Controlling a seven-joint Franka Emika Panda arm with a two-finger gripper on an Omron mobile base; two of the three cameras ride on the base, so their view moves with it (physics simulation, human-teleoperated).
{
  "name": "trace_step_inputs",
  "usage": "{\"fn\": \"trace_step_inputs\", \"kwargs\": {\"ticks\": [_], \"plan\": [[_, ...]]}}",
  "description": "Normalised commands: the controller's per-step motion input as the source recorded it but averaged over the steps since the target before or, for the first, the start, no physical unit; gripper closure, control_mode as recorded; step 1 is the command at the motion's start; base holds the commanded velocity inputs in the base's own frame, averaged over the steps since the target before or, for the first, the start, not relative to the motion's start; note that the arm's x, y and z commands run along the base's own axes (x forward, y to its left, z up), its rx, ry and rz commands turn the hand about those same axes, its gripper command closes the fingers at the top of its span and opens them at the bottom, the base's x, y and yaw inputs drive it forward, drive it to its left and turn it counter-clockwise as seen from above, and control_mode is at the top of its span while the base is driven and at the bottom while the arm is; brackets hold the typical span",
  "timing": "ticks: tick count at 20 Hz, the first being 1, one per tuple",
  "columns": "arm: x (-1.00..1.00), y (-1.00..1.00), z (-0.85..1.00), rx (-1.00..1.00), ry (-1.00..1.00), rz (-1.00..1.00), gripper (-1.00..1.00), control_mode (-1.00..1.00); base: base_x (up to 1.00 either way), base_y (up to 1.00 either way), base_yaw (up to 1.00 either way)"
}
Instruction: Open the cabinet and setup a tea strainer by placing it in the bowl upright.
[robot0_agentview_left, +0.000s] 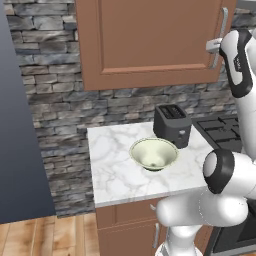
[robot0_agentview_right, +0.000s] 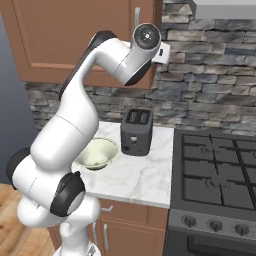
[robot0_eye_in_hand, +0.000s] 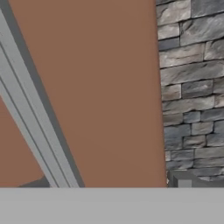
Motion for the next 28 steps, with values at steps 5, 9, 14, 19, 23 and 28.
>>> {"fn": "trace_step_inputs", "kwargs": {"ticks": [5, 9, 14, 19, 23, 28], "plan": [[0.11, 0.12, 0.00, 0.00, 0.00, 0.00, 1.00, -1.00, 0.00, 0.00, 0.00], [0.08, 0.16, 0.00, 0.00, 0.00, 0.00, 1.00, -1.00, 0.00, 0.00, 0.00], [0.04, 0.13, 0.00, 0.00, 0.00, 0.00, 1.00, -1.00, 0.00, 0.00, 0.00], [-0.17, 0.26, 0.00, -0.05, 0.00, -0.09, 1.00, -1.00, 0.00, 0.00, 0.00], [0.00, 0.34, 0.00, -0.14, 0.02, -0.13, 1.00, -1.00, 0.00, 0.00, 0.00], [0.00, 0.51, 0.00, -0.17, 0.04, -0.15, 1.00, -1.00, 0.00, 0.00, 0.00]]}}
